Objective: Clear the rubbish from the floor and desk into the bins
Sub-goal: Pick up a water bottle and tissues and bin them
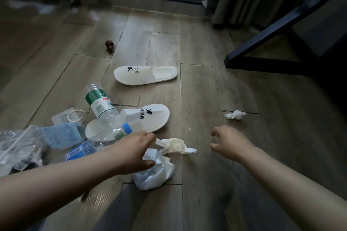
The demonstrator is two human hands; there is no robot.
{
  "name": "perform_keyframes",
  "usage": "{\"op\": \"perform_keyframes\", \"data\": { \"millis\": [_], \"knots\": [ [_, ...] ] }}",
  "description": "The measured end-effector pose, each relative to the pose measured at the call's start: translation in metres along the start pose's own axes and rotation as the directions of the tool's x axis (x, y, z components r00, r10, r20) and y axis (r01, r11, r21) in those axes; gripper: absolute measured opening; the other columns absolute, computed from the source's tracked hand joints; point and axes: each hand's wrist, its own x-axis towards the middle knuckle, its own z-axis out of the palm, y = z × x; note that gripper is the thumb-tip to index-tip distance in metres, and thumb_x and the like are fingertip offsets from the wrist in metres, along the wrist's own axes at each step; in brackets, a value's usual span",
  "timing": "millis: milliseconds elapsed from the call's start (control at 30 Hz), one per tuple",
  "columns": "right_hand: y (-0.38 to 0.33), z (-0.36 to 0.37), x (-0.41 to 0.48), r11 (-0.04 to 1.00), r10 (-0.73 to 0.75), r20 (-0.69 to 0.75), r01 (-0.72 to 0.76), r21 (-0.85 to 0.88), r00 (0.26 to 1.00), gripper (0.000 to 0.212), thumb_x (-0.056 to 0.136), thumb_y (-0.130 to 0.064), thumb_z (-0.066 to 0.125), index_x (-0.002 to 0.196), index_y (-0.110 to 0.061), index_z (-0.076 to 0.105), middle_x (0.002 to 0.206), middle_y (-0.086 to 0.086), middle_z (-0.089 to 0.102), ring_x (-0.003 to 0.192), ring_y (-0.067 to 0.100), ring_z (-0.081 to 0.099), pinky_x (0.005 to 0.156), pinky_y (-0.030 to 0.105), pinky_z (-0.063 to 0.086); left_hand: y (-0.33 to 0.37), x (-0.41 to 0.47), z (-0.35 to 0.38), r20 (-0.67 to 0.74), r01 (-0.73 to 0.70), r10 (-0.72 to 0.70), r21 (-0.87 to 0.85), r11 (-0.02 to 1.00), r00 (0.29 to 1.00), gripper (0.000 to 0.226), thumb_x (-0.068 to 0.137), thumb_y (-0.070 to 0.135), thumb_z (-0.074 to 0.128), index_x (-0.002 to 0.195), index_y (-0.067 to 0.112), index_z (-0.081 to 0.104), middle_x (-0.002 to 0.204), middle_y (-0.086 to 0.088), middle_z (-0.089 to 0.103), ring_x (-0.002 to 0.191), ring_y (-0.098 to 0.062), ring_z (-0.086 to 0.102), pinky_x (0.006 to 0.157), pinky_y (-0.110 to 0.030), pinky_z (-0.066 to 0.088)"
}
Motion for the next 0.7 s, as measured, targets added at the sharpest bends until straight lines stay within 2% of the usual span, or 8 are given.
{"op": "perform_keyframes", "data": {
  "millis": [167, 300, 400, 600, 700],
  "knots": [
    [0.029, -0.001, 0.012, 0.995, 0.092, -0.044, -0.091, 0.029, 0.995, 0.049, 0.086, -0.032, 0.061, 0.132, -0.015, 0.052, 0.135, 0.009, 0.050, 0.123, 0.025, 0.050, 0.090, 0.030, 0.043, 0.013, 0.008, 0.008, 0.009, -0.056, 0.056, -0.013, 0.998, 0.998, 0.087, 0.074, 0.060, 0.064, 0.145, 0.029, 0.025, 0.139, 0.006, 0.037, 0.117, -0.015, 0.048, 0.097, -0.030, 0.043],
    [0.044, 0.004, 0.030, 0.988, 0.140, -0.070, -0.135, 0.078, 0.988, 0.050, 0.084, -0.029, 0.063, 0.131, -0.013, 0.052, 0.137, 0.016, 0.045, 0.120, 0.033, 0.051, 0.089, 0.033, 0.044, 0.020, 0.020, 0.019, 0.042, -0.080, 0.082, -0.030, 0.996, 0.996, 0.090, 0.071, 0.059, 0.065, 0.146, 0.035, 0.020, 0.141, 0.005, 0.030, 0.121, -0.015, 0.042, 0.099, -0.029, 0.042],
    [0.055, 0.006, 0.050, 0.978, 0.181, -0.119, -0.165, 0.129, 0.976, 0.052, 0.081, -0.026, 0.065, 0.129, -0.010, 0.051, 0.137, 0.020, 0.041, 0.123, 0.037, 0.047, 0.097, 0.036, 0.044, 0.023, 0.031, 0.026, 0.066, -0.073, 0.073, -0.003, 0.997, 0.995, 0.095, 0.071, 0.061, 0.065, 0.148, 0.037, 0.015, 0.146, 0.002, 0.023, 0.127, -0.018, 0.037, 0.103, -0.029, 0.039],
    [0.073, 0.012, 0.078, 0.955, 0.257, -0.151, -0.227, 0.192, 0.954, 0.059, 0.082, -0.026, 0.068, 0.135, -0.010, 0.046, 0.140, 0.019, 0.037, 0.129, 0.039, 0.038, 0.106, 0.039, 0.035, 0.020, 0.046, 0.038, 0.086, -0.067, 0.071, -0.050, 0.997, 0.994, 0.100, 0.071, 0.065, 0.064, 0.149, 0.041, 0.007, 0.151, 0.003, 0.014, 0.134, -0.018, 0.029, 0.108, -0.029, 0.034],
    [0.079, 0.019, 0.087, 0.955, 0.254, -0.143, -0.225, 0.194, 0.957, 0.063, 0.081, -0.027, 0.069, 0.137, -0.012, 0.044, 0.145, 0.018, 0.034, 0.132, 0.039, 0.035, 0.107, 0.040, 0.034, 0.020, 0.047, 0.042, 0.129, -0.054, 0.062, -0.068, 0.996, 0.990, 0.101, 0.072, 0.061, 0.066, 0.150, 0.041, 0.004, 0.156, 0.004, 0.002, 0.142, -0.021, 0.016, 0.113, -0.030, 0.028]
  ]
}}
